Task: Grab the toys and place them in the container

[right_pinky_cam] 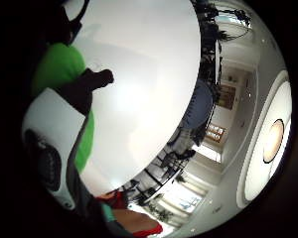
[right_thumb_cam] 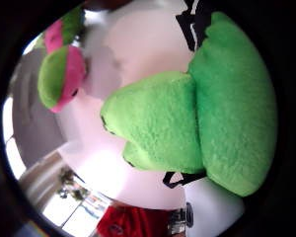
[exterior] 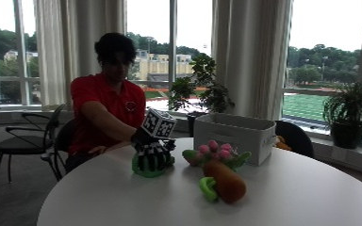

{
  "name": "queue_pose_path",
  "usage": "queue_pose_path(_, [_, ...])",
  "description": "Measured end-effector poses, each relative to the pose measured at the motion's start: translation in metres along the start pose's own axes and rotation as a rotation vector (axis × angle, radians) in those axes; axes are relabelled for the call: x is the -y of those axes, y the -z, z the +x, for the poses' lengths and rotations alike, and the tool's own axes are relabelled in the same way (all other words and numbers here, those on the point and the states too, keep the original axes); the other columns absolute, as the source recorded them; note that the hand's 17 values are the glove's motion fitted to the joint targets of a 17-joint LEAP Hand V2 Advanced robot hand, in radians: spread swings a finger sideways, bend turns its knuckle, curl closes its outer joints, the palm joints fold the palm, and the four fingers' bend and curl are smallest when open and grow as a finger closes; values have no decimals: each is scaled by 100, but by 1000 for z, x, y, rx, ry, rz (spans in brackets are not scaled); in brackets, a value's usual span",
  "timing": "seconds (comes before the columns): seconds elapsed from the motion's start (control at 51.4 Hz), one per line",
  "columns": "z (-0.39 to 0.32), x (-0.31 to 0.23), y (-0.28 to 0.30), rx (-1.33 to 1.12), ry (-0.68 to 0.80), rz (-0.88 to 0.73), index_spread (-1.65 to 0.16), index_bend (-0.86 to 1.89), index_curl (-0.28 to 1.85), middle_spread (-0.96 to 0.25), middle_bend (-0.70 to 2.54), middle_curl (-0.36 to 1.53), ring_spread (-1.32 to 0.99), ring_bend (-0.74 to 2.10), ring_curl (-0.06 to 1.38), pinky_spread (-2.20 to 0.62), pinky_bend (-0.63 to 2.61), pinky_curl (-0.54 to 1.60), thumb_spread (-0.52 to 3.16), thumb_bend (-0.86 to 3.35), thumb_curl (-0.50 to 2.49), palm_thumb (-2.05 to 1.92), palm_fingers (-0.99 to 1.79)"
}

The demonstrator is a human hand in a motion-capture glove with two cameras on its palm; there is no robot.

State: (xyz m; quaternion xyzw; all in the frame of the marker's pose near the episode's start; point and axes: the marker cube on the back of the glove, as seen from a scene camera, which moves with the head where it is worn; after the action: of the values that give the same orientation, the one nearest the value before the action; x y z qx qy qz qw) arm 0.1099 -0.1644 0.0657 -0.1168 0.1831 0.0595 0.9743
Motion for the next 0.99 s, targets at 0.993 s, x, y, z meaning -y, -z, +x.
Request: queue_pose_path(0.993, [-35,-37,195,164,12,337,-47,20,59,-51,54,70,-51,98,53,-37,105,36,63,-1,77,73,92])
